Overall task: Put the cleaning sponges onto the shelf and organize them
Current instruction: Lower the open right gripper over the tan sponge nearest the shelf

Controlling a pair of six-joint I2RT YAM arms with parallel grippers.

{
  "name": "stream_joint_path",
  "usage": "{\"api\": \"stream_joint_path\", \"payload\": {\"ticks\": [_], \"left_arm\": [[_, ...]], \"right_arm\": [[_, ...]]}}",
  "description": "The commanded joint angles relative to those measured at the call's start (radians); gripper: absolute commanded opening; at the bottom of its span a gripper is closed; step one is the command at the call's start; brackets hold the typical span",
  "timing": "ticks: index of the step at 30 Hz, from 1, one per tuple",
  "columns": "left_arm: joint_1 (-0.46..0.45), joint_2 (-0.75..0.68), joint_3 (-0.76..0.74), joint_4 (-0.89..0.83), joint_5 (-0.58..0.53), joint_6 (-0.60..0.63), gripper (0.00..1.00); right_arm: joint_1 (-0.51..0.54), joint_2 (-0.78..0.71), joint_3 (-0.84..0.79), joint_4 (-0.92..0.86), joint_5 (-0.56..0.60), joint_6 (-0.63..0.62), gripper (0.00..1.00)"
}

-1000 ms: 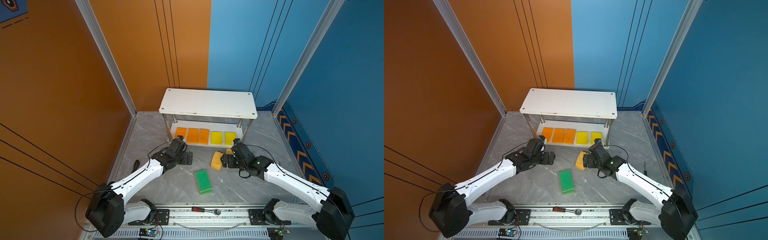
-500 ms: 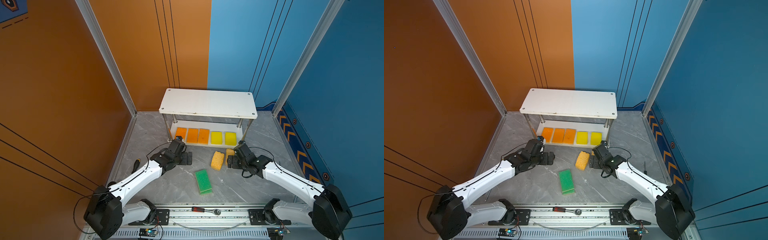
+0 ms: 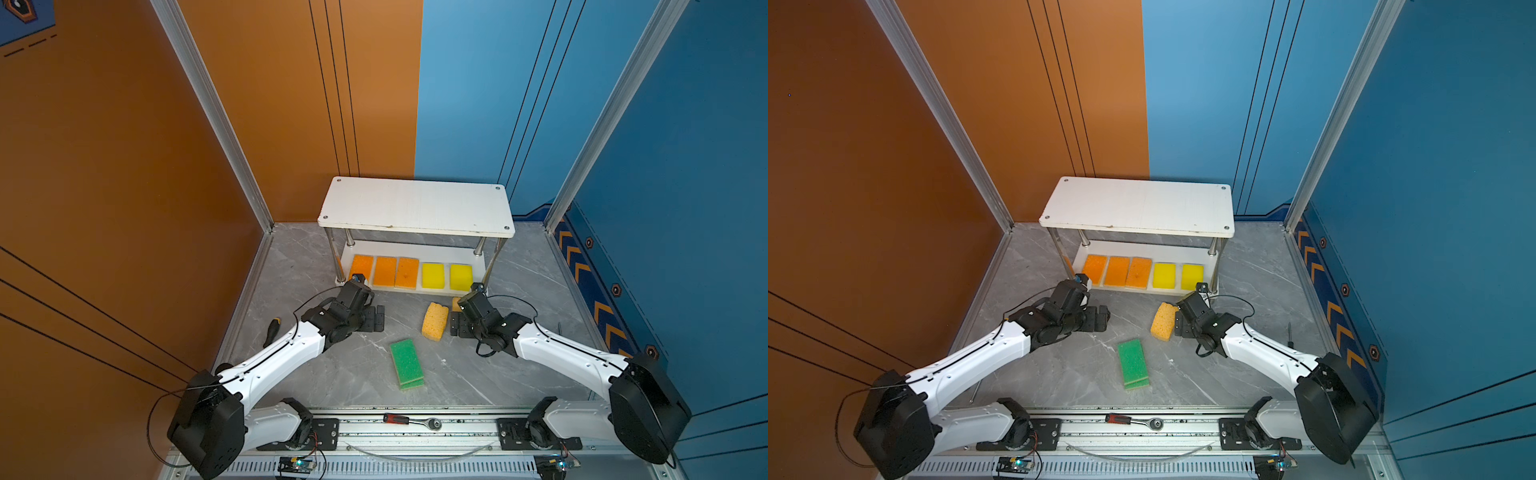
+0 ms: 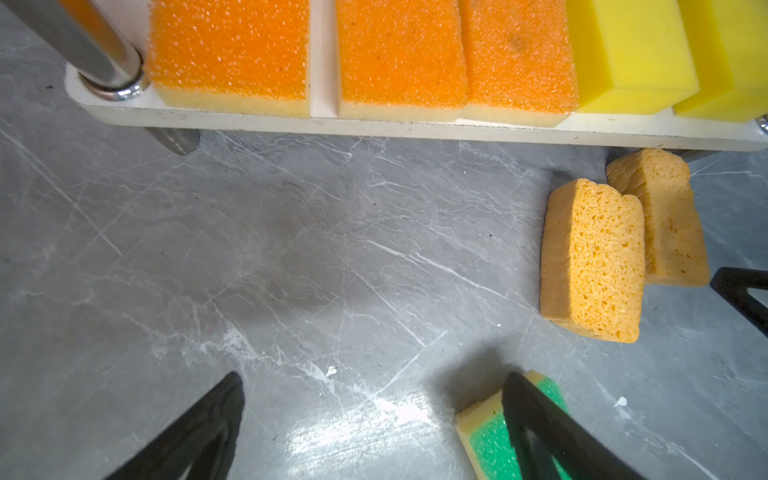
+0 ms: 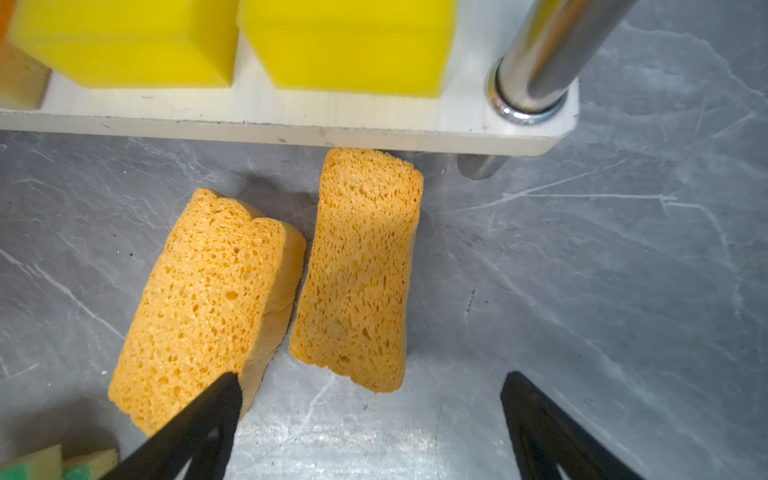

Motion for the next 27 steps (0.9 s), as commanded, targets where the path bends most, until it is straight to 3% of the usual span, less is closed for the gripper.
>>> {"api": "stream_joint_path", "payload": {"ticks": [1, 14, 27], "left_arm": [[-0.009, -0.019, -0.020, -0.018, -0.016, -0.013, 0.98], [-0.011, -0.009, -0.019, -0.017, -0.016, -0.016, 0.98], [-0.011, -0.013, -0.022, -0.019, -0.018, -0.017, 0.98]], "right_arm": [[0.015, 0.009, -0.033, 0.057, 0.069, 0.011, 0.97], [0.021, 0.020, -0.126, 0.171, 0.101, 0.048, 0.96], [0.032, 0.088, -0.117, 0.219, 0.092, 0.067, 0.96]]}}
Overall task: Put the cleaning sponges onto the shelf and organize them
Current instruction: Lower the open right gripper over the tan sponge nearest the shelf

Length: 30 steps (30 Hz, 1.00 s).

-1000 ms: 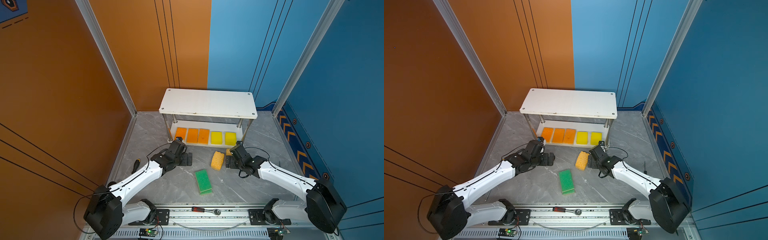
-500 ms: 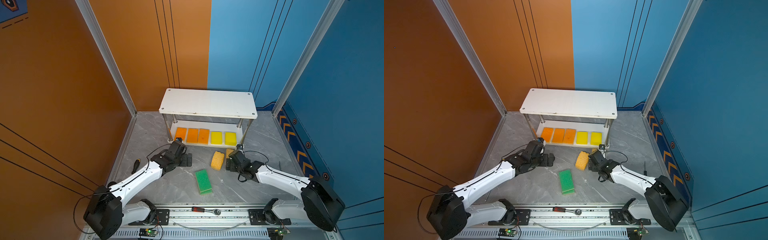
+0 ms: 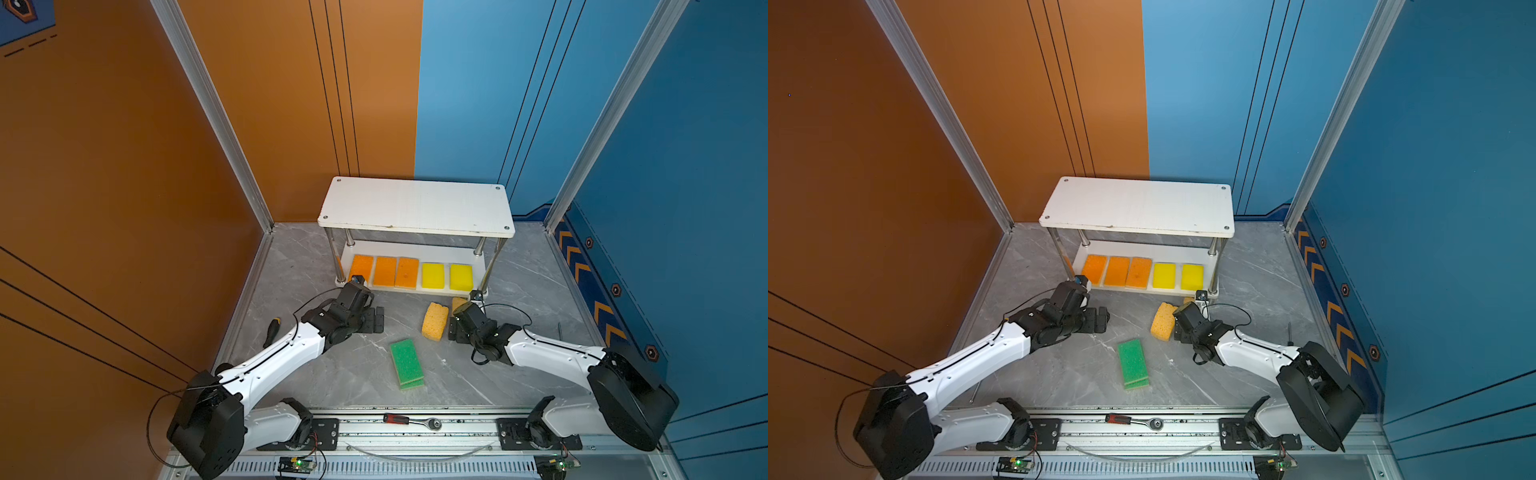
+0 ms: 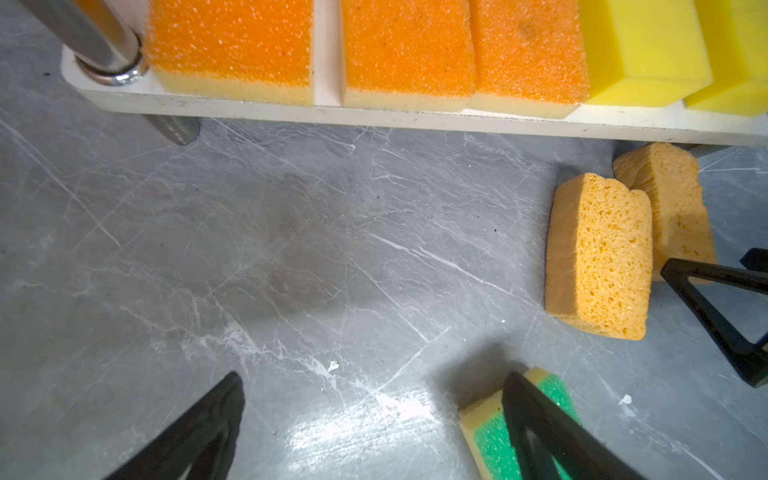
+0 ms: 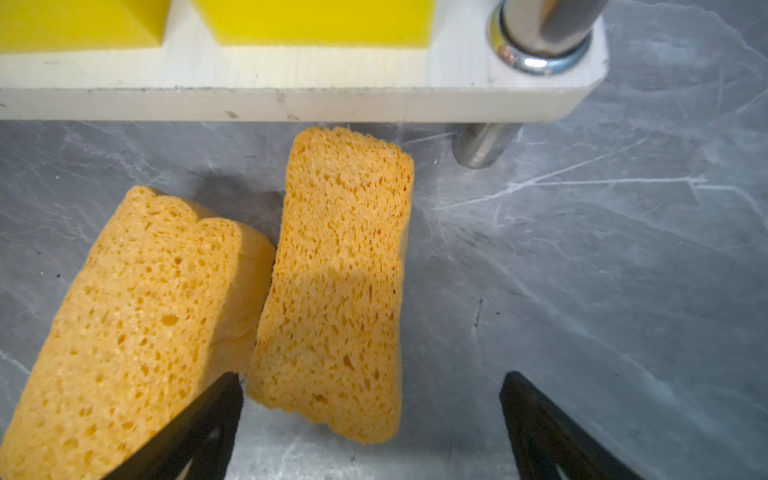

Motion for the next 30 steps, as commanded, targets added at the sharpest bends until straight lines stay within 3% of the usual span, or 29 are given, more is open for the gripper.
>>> {"api": "stream_joint_path", "payload": {"ticks": [1, 23, 30], "left_arm": [[-0.010, -0.009, -0.011, -0.019, -0.017, -0.007, 0.98], [-0.010, 0.025, 0.005, -0.018, -0.012, 0.002, 0.98], [-0.012, 0.019, -0.003, -0.019, -0.019, 0.002, 0.98]], "right_arm": [[0.005, 0.019, -0.006, 0.023, 0.018, 0.019, 0.96], [0.061, 0.149, -0.006, 0.090, 0.046, 0.041, 0.95], [0.062, 0.164, -0.006, 0.095, 0.045, 0.030, 0.86]]}}
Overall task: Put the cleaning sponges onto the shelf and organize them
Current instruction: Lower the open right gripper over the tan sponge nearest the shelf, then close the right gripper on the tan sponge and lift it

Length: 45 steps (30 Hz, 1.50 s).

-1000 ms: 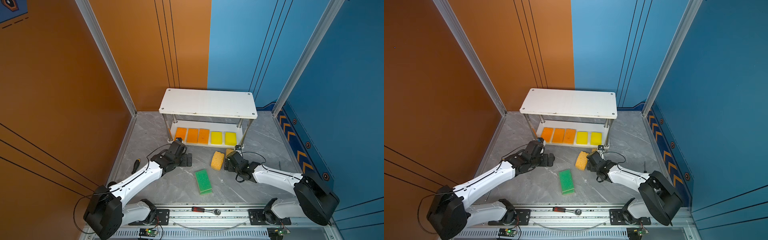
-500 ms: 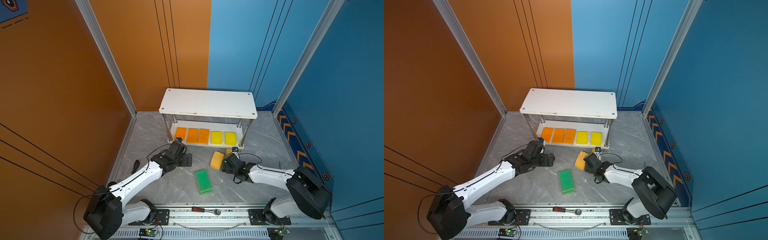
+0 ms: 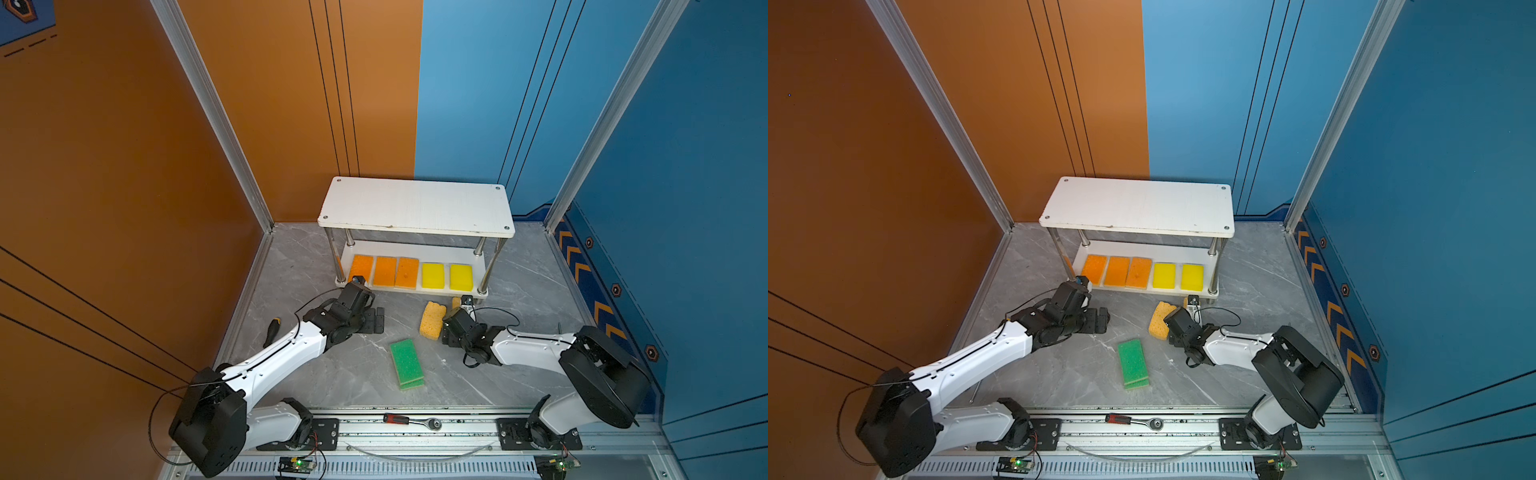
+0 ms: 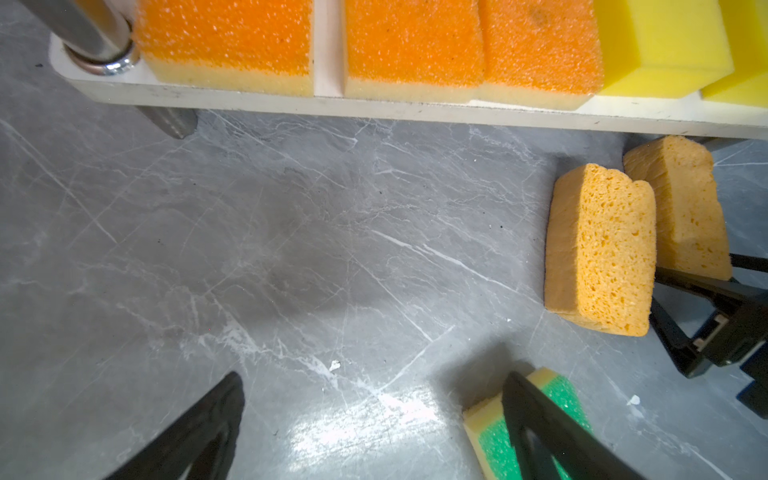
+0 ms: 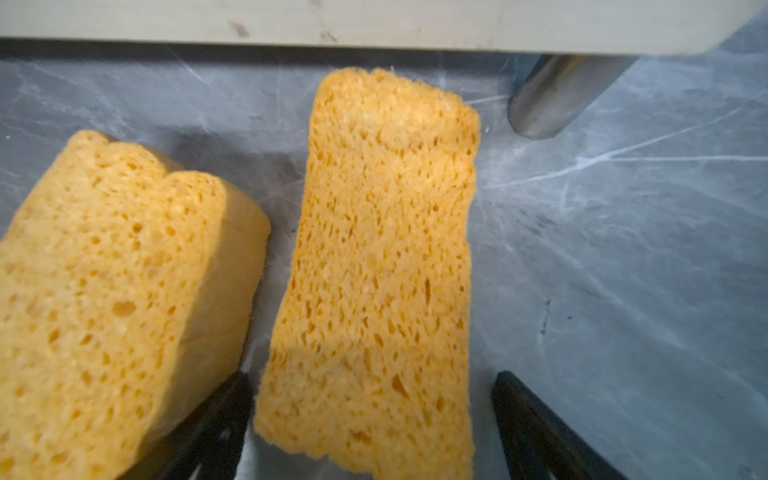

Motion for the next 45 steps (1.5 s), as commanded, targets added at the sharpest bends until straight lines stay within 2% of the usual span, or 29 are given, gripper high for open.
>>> {"api": "stream_joint_path", "payload": {"ticks": [1, 13, 18, 22, 31, 45], "left_arm": [[-0.011, 0.001, -0.004, -0.019, -0.019, 0.002, 0.98], [-0.010, 0.001, -0.006, -0.019, -0.020, 0.003, 0.98], [-0.010, -0.001, -0.008, -0.019, -0.026, 0.005, 0.98], [-0.011, -0.001, -0.008, -0.019, -0.026, 0.007, 0.98], [-0.010, -0.002, -0.013, -0.019, -0.028, 0.009, 0.98], [-0.008, 0.008, -0.004, -0.019, -0.024, 0.014, 0.98]], "right_arm": [[0.005, 0.023, -0.006, -0.007, 0.014, 0.001, 0.85], [0.009, 0.003, -0.006, -0.020, 0.018, -0.008, 0.68], [0.008, -0.007, -0.007, -0.027, 0.012, -0.017, 0.55], [0.007, -0.007, -0.001, -0.032, 0.005, -0.024, 0.50], [0.006, -0.046, 0.009, -0.080, 0.002, -0.051, 0.47], [-0.028, -0.260, 0.067, -0.329, -0.084, -0.138, 0.48]]}}
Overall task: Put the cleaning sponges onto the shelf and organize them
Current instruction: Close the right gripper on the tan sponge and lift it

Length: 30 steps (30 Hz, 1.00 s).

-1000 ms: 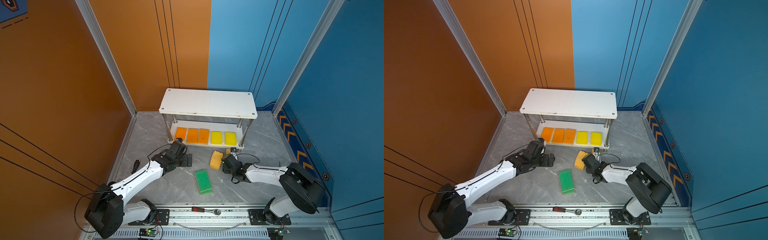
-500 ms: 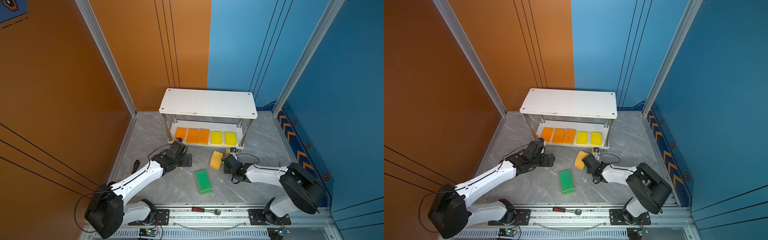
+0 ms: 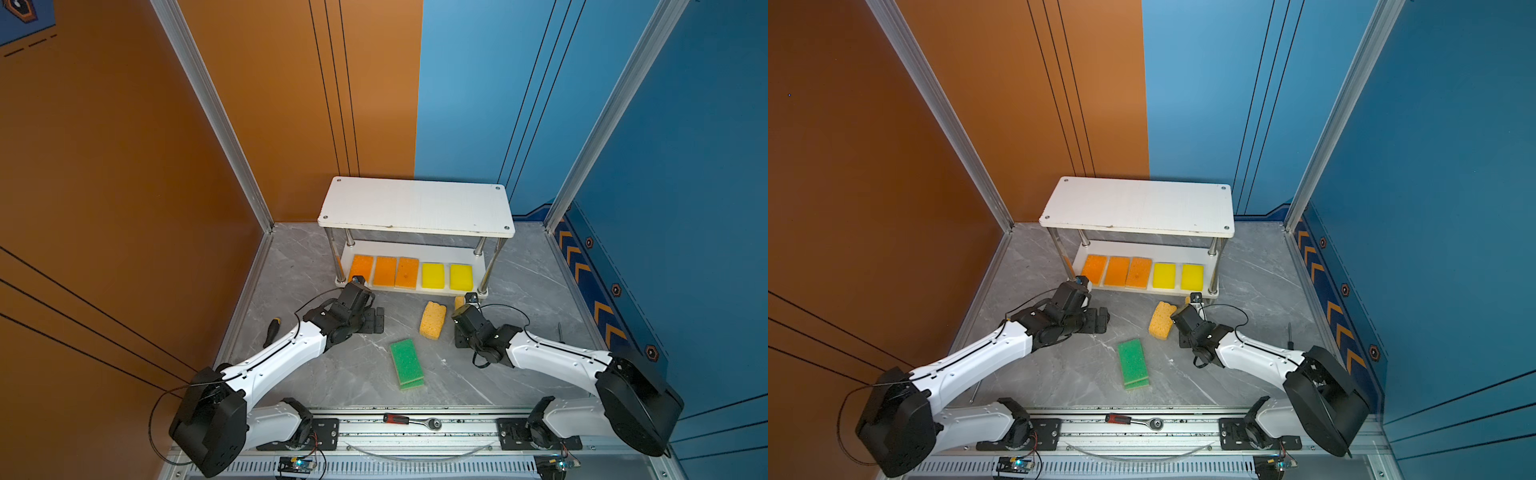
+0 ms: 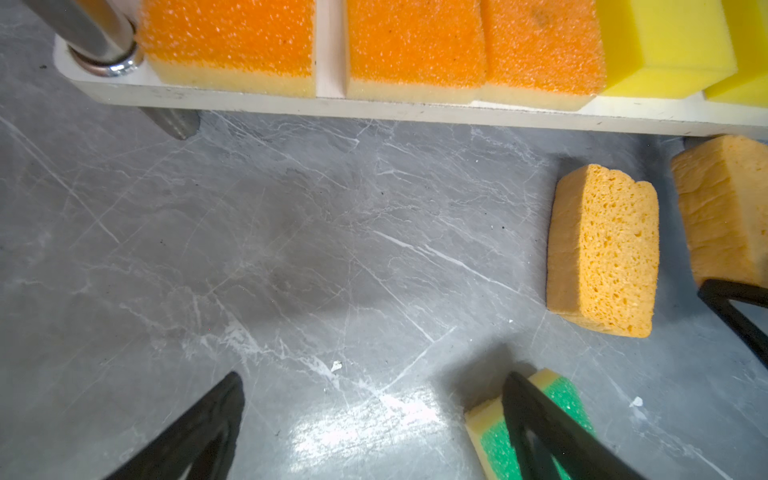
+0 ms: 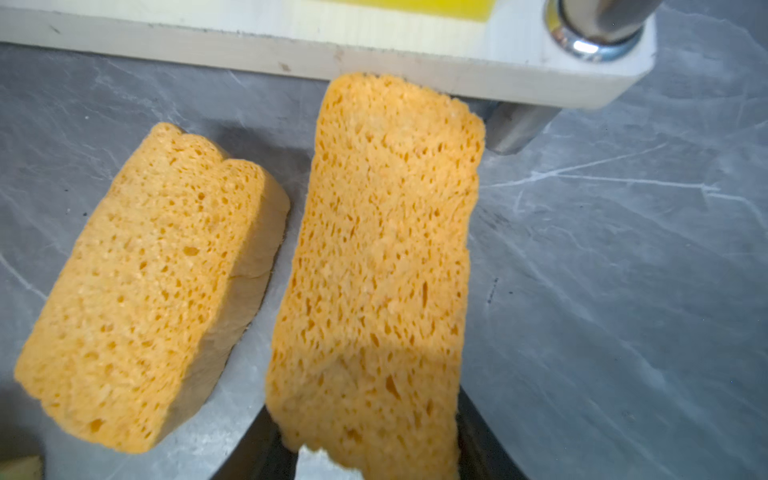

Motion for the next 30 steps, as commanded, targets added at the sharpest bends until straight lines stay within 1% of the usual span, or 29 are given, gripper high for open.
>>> {"api": "stream_joint_path", "payload": {"ticks": [1, 6, 7, 9, 11, 19, 24, 30], "left_arm": [[-0.009, 0.008, -0.002, -0.018, -0.019, 0.013, 0.98], [-0.008, 0.005, 0.001, -0.019, -0.018, 0.015, 0.98], [-0.008, 0.003, 0.004, -0.019, -0.018, 0.014, 0.98], [-0.008, 0.000, 0.007, -0.020, -0.017, 0.014, 0.98], [-0.008, -0.002, 0.012, -0.020, -0.017, 0.014, 0.98], [-0.008, 0.005, 0.019, -0.020, -0.014, 0.017, 0.98], [-0.008, 0.010, 0.021, -0.019, -0.015, 0.016, 0.98], [-0.008, 0.002, 0.023, -0.020, -0.022, 0.014, 0.98]], "right_arm": [[-0.007, -0.067, 0.045, -0.129, -0.029, -0.041, 0.48], [-0.016, -0.162, 0.097, -0.239, -0.111, -0.066, 0.48], [-0.050, -0.177, 0.111, -0.264, -0.132, -0.073, 0.48], [-0.059, -0.203, 0.140, -0.316, -0.161, -0.087, 0.48], [-0.066, -0.218, 0.180, -0.375, -0.196, -0.106, 0.48], [-0.067, -0.264, 0.330, -0.576, -0.277, -0.172, 0.48], [-0.067, -0.313, 0.406, -0.663, -0.295, -0.192, 0.48], [-0.071, -0.401, 0.493, -0.746, -0.256, -0.211, 0.49]]}}
